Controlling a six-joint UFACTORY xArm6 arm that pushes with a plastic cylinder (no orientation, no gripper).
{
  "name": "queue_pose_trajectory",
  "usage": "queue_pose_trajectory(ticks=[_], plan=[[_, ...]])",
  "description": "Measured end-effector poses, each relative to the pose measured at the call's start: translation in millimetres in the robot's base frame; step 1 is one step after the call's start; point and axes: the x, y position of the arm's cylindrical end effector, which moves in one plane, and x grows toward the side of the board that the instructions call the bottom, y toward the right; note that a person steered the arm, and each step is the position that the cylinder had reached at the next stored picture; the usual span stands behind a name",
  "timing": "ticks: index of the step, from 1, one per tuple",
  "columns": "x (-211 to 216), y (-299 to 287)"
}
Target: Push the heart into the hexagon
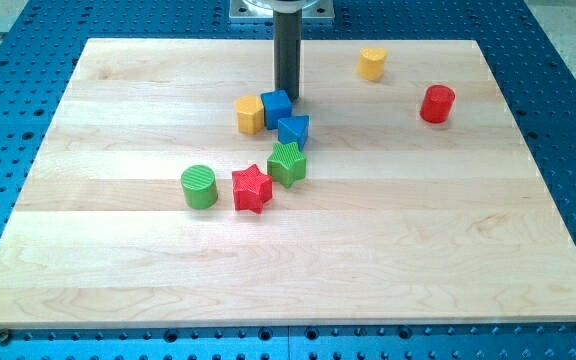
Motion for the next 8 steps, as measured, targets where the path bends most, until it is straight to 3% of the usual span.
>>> queue_pose_trajectory(ticks=[1, 2, 4, 5, 6, 7, 8], plan=[[8.2, 0.4], [-10.2, 43.0], [-65.3, 166.6], [-97.5, 194.3], [-109.4, 126.9], [-101.2, 21.4], [-122.4, 86.0]])
